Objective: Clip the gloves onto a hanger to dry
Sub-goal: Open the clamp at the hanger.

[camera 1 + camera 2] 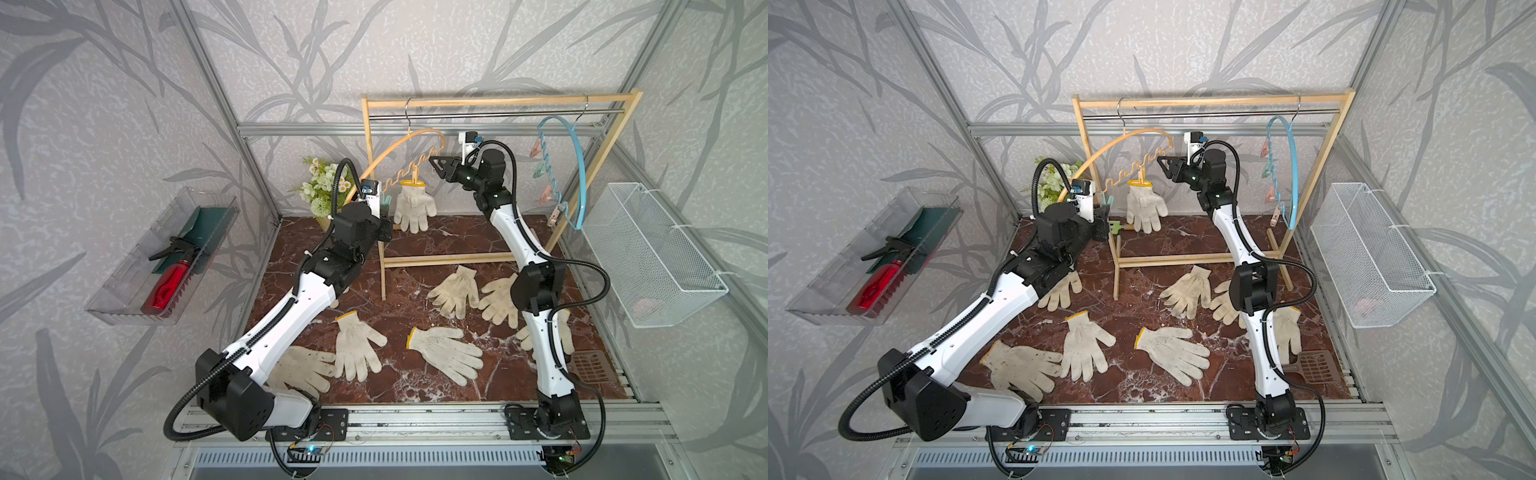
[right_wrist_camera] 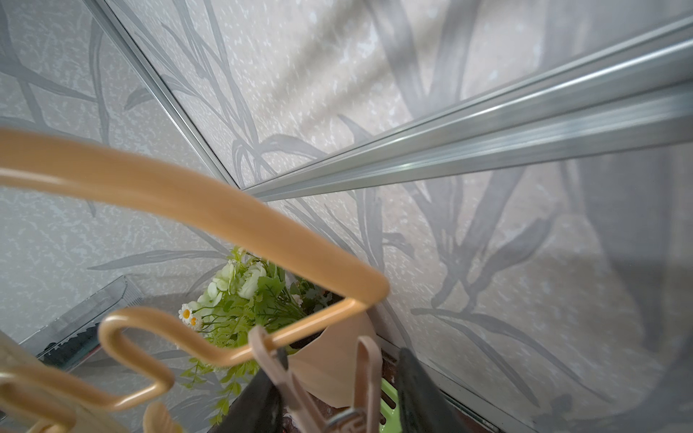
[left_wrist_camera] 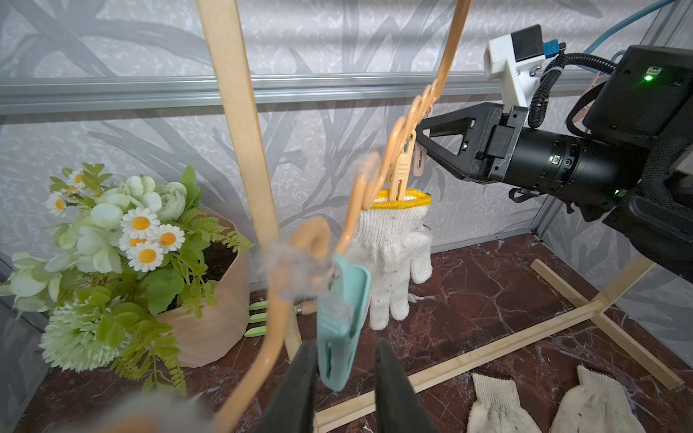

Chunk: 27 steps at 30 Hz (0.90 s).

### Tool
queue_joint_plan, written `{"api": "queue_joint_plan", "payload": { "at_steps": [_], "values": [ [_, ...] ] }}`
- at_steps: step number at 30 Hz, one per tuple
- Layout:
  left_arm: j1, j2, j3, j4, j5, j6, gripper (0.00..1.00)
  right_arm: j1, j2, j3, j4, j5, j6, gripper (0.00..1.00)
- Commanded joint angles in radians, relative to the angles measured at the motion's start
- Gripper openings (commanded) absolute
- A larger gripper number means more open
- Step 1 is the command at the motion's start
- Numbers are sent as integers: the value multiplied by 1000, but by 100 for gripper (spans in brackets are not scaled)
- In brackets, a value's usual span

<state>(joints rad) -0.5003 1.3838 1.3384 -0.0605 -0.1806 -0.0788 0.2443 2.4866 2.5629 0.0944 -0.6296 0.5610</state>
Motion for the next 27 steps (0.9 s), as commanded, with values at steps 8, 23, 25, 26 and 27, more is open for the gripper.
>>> {"api": "queue_joint_plan", "payload": {
  "at_steps": [8, 23, 25, 26, 27],
  "values": [
    [5, -1, 22, -1, 7, 13, 28, 3, 12, 53, 63, -32, 23, 46],
    [5, -3, 24, -2, 13, 13, 28, 2, 3, 56, 42, -34, 17, 29],
    [6, -4, 24, -4, 18, 11, 28, 3, -3, 51, 42, -35, 16, 27],
    [5, -3, 22, -5, 22, 9, 28, 3, -6, 47, 43, -36, 16, 27],
    [5, -5, 22, -8, 25, 6, 28, 3, -9, 41, 45, -38, 16, 26]
  ]
}}
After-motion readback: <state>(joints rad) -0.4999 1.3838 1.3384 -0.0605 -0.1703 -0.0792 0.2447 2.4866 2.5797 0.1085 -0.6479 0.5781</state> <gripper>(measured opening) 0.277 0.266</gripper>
